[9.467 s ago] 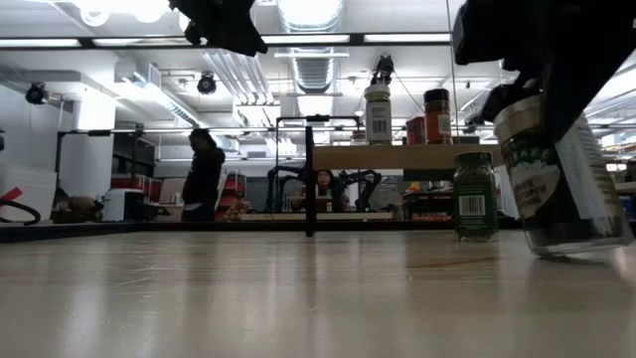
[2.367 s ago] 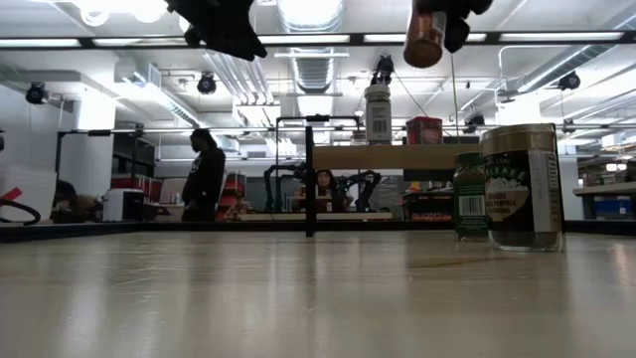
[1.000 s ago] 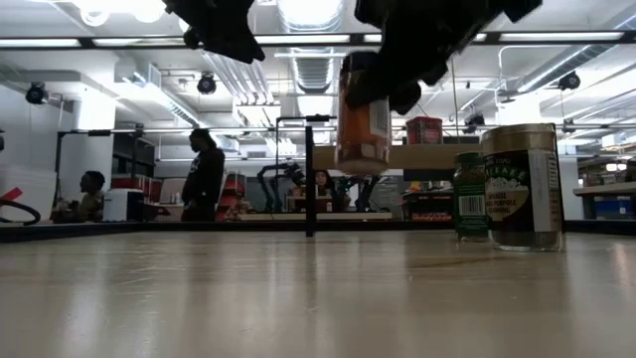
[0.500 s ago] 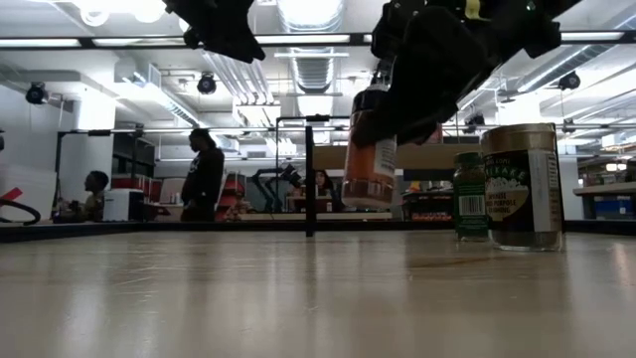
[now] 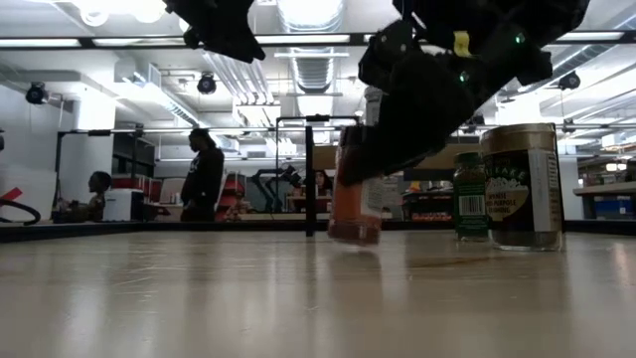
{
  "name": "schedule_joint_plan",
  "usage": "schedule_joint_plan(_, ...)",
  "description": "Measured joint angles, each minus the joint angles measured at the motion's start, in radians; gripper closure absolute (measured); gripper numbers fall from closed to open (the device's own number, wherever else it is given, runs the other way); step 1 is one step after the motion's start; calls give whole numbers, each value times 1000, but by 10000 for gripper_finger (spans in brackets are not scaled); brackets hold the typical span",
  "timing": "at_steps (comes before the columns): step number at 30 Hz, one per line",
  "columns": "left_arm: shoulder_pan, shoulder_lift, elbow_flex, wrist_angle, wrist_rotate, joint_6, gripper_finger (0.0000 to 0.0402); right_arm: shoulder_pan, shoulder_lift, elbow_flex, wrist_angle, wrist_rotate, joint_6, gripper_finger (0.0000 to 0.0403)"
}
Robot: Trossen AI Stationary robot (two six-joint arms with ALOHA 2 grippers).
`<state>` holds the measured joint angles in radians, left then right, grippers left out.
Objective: Shelf spices
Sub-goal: Remove the black seasoning bottle from the shelf
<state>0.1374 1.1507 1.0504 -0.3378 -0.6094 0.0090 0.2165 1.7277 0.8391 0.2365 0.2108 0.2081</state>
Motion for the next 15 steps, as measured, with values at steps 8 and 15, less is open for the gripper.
schedule_joint_plan(8, 0, 0, 0, -1, 0, 0, 198, 0, 24, 1, 33, 21, -3, 226)
schedule_joint_plan(15, 0, 0, 0, -2, 0, 0, 198, 0, 22, 1, 24, 53, -27, 228)
